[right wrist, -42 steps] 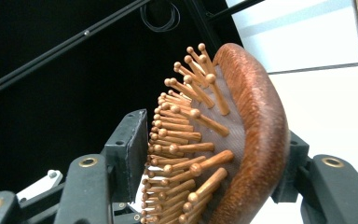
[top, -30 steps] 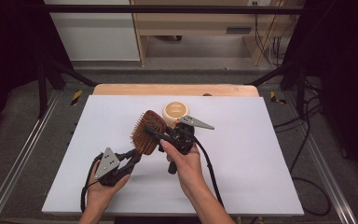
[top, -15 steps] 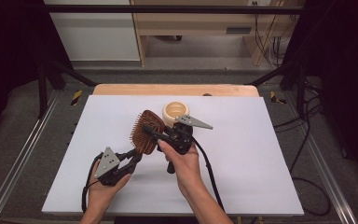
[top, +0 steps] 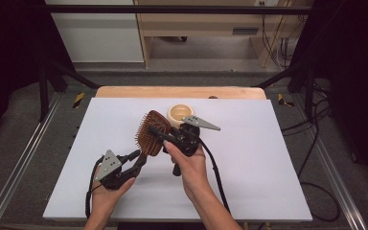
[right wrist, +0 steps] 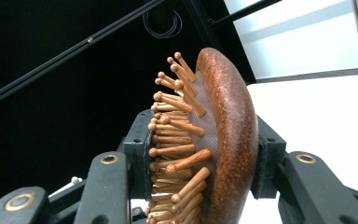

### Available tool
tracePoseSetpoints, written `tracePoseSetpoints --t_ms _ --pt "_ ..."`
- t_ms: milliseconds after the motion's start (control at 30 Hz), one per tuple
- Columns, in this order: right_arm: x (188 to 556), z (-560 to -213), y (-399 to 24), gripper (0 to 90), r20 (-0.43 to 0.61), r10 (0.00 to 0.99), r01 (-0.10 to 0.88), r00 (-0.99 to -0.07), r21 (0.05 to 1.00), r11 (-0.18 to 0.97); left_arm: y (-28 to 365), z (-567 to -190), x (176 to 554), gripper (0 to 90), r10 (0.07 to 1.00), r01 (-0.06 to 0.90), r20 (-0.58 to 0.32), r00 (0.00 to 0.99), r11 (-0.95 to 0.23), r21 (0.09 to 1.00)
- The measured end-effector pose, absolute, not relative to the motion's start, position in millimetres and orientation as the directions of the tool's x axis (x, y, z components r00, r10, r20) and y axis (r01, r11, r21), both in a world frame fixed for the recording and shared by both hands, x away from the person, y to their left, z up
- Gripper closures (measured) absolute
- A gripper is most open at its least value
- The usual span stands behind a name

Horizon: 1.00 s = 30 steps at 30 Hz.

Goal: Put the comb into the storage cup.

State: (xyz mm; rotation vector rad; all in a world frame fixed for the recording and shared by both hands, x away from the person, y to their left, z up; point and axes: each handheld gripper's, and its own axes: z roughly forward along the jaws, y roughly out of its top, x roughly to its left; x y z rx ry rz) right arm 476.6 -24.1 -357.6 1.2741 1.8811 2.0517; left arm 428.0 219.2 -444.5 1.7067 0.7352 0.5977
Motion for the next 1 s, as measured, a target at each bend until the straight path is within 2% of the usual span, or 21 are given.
tracePoseSetpoints --t_ms 167,233,500,633,1000 --pt "481 -355 -29 52.3 0.493 0.582 0.443 -0.647 0.864 -0.24 221 -447 431 44.8 0.75 0.185 -0.027 0.661 -0.128 0.974" --pt "483 -355 -31 52.2 0.487 0.59 0.441 -0.644 0.867 -0.234 220 -448 432 36.1 0.768 0.187 -0.029 0.64 -0.12 0.975" --pt "495 -356 -40 52.0 0.478 0.619 0.437 -0.623 0.869 -0.232 222 -451 435 14.4 0.801 0.202 -0.045 0.597 -0.095 0.975" --pt "499 -355 -45 52.0 0.476 0.624 0.43 -0.619 0.871 -0.238 223 -451 436 8.8 0.812 0.209 -0.05 0.581 -0.09 0.974" --pt "510 -345 -51 51.9 0.469 0.633 0.416 -0.616 0.876 -0.244 227 -452 436 4.7 0.822 0.192 -0.038 0.569 -0.088 0.978"
